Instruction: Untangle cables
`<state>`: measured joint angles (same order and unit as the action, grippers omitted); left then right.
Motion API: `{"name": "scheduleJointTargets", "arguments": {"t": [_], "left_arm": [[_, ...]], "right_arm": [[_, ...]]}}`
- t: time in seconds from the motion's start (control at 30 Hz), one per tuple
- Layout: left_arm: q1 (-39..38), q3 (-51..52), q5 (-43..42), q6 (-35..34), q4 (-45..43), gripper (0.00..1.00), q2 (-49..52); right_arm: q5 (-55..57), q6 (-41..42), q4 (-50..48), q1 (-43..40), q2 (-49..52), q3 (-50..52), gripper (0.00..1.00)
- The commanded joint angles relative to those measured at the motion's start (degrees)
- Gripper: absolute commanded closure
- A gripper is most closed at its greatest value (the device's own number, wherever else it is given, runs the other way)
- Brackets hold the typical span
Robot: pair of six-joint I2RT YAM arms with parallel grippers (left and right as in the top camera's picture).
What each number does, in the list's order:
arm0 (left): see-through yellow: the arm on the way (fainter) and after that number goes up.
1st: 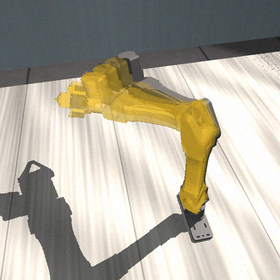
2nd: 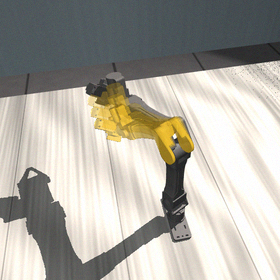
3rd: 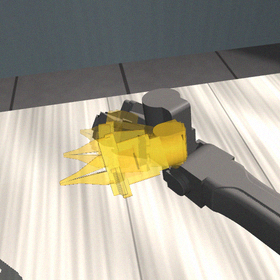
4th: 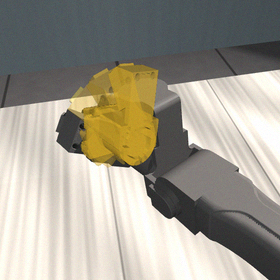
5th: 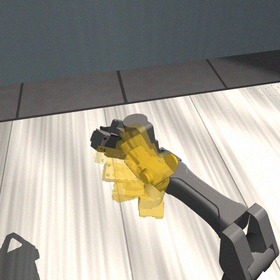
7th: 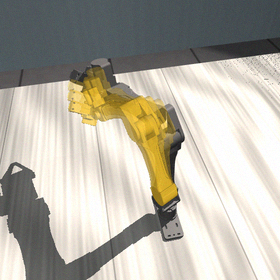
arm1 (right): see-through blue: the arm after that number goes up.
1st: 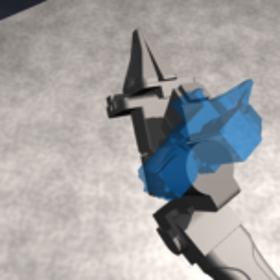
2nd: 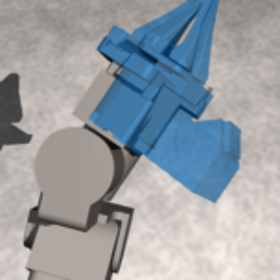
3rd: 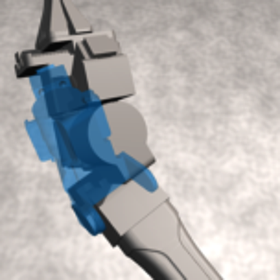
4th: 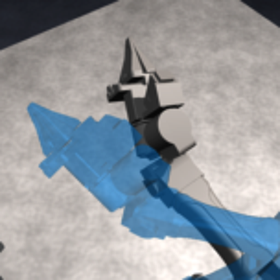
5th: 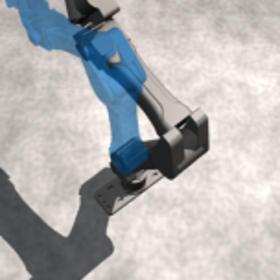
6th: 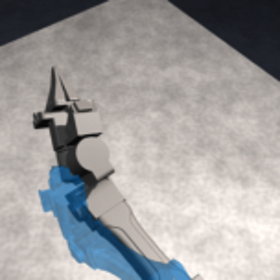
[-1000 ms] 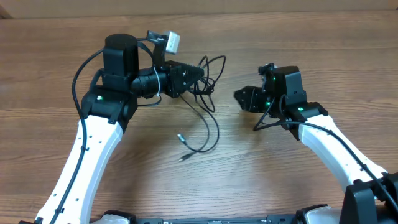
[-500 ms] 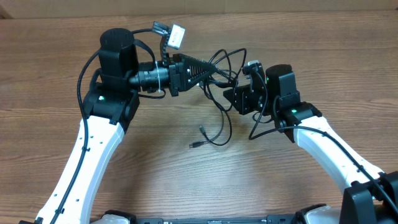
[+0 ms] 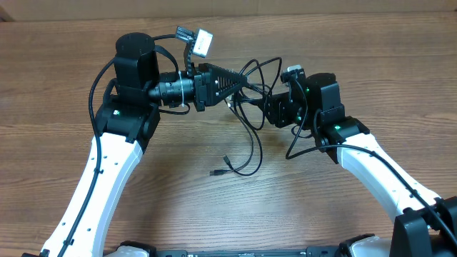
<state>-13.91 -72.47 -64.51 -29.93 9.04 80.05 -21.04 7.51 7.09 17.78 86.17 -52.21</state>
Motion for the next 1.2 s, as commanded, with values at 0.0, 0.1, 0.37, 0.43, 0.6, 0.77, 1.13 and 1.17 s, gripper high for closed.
{"name": "scheduleJointTargets", "arguments": {"t": [0.0, 0.1, 0.37, 0.43, 0.6, 0.77, 1.13, 1.17], "left_arm": [[-0.3, -1.6, -0.9, -0.3, 0.1, 0.96, -1.3], [-0.3, -1.6, -0.9, -0.3, 0.2, 0.96, -1.3], [-0.3, -1.6, 5.1, 1.0, 1.6, 0.96, -1.3], [-0.3, -1.6, 8.6, 2.2, 3.2, 0.96, -1.3], [-0.4, -1.6, 24.1, 6.0, 10.8, 0.96, -1.3], [-0.4, -1.5, 44.1, 8.8, 20.0, 0.96, -0.5], [-0.6, -1.5, 36.7, 9.7, 27.0, 0.43, 5.5], [-0.9, -1.5, 34.9, 10.4, 26.9, 0.43, 6.0]], "right_arm": [[1.9, -0.1, -2.6, 0.2, 0.1, -1.4, 0.45], [1.9, -0.1, -5.0, 0.2, 0.1, -1.4, 0.44], [-4.9, -0.1, -1.2, 0.2, 0.1, -1.4, 0.94], [-6.8, -0.1, 0.8, 0.2, 0.1, -1.4, 0.96], [-13.0, -0.1, 7.0, 0.2, 0.1, -1.4, 0.96], [-16.7, -0.1, 11.3, 0.2, 0.1, -1.4, 0.96], [-26.7, 5.0, 1.6, 0.2, 0.1, -1.4, 0.96], [-26.6, 4.9, 1.2, 0.2, 0.1, -1.4, 0.96]]}}
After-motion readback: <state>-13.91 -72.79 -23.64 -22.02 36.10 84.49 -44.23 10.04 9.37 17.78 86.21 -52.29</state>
